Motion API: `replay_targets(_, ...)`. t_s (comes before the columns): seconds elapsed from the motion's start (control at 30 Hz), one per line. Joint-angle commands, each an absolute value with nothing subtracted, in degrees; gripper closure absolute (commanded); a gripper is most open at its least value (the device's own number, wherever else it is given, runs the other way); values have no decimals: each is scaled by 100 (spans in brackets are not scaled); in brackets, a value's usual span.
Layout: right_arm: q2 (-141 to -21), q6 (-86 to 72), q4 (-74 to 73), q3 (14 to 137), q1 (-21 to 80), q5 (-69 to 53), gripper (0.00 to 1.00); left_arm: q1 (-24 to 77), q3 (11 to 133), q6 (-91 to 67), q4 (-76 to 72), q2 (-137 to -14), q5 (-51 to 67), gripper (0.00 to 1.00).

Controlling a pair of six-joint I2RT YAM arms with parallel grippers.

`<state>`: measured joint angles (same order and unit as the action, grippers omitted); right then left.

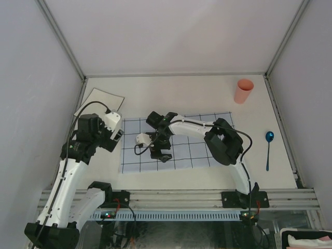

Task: Set the dinner table for one person
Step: Flatten out the napkin at the center of the board.

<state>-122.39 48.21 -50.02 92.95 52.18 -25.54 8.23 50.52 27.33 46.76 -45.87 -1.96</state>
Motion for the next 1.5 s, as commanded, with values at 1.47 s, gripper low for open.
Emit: replay_targets(1.47,-12437,4584,-4590,8719,4731,-2508,0,777,4709,2723,4407,-4059,-597,0)
